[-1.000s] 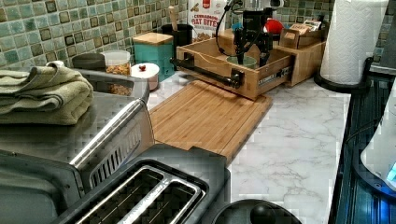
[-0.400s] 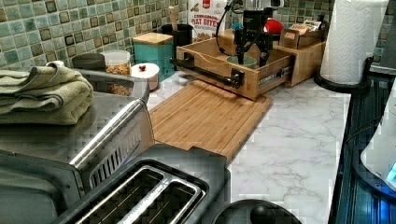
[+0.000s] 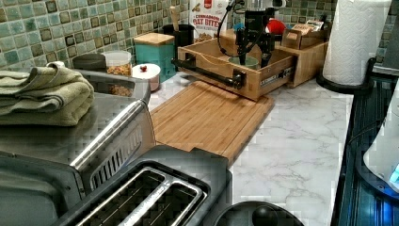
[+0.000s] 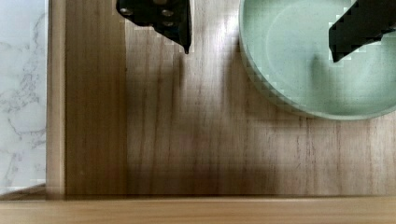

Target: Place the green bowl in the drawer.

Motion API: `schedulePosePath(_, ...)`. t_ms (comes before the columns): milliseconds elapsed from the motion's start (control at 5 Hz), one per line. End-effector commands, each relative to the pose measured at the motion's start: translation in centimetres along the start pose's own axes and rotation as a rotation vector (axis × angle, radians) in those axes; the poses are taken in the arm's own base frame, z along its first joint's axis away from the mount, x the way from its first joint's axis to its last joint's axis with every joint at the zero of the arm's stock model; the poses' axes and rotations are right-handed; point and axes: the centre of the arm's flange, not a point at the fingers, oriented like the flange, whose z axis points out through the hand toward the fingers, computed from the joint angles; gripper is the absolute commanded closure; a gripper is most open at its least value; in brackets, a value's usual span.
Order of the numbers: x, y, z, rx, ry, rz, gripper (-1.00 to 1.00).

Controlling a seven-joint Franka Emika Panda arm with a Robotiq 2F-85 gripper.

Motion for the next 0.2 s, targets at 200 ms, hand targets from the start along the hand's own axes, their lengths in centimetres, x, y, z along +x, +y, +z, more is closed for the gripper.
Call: schedulePosePath(200, 0.62, -0.46, -3.18, 0.057, 0.0, 0.036, -1.0)
